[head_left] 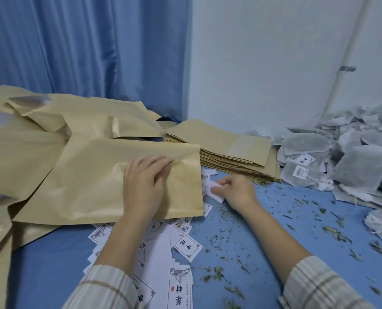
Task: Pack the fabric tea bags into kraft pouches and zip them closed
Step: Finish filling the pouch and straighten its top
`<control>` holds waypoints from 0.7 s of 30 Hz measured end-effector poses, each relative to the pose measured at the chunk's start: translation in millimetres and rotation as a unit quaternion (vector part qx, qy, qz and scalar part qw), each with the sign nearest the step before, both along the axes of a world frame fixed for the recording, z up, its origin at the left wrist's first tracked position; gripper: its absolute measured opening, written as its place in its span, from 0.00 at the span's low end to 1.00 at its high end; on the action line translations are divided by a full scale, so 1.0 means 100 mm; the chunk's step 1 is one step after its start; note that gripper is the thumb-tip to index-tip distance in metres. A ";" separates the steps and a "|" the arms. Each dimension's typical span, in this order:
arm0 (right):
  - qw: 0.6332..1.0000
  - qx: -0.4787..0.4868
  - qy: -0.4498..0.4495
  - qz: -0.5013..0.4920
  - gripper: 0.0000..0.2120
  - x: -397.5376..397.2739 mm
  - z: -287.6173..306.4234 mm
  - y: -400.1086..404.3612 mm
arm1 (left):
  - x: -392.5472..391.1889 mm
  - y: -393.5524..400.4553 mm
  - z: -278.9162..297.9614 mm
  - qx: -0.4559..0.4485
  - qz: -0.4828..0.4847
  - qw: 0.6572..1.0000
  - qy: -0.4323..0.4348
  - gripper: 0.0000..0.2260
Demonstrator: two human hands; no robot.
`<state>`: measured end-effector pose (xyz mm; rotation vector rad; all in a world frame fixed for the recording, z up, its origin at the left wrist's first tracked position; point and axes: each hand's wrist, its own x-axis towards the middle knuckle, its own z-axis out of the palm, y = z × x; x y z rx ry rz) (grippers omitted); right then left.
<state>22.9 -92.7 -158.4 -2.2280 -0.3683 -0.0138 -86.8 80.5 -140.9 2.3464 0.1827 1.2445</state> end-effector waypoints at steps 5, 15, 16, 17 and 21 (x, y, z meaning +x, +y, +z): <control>0.961 0.267 0.066 -0.035 0.05 0.16 0.14 -0.37 | 0.00 -0.01 -0.01 -0.006 -0.004 1.000 -0.003 0.08; 0.969 0.171 -0.047 0.170 0.15 -0.06 0.41 -0.24 | 0.00 -0.40 0.10 -0.057 -0.163 0.985 -0.028 0.11; 0.972 0.174 -0.058 0.146 0.17 -0.09 0.44 -0.20 | -0.01 -0.46 0.13 -0.070 -0.184 0.980 -0.031 0.11; 0.974 0.180 -0.051 0.129 0.18 -0.11 0.44 -0.19 | -0.03 -0.52 0.15 -0.083 -0.205 0.975 -0.032 0.12; 0.984 0.084 0.009 0.158 0.18 -0.25 0.40 -0.31 | -0.07 -0.78 0.23 -0.111 -0.273 0.956 0.000 0.12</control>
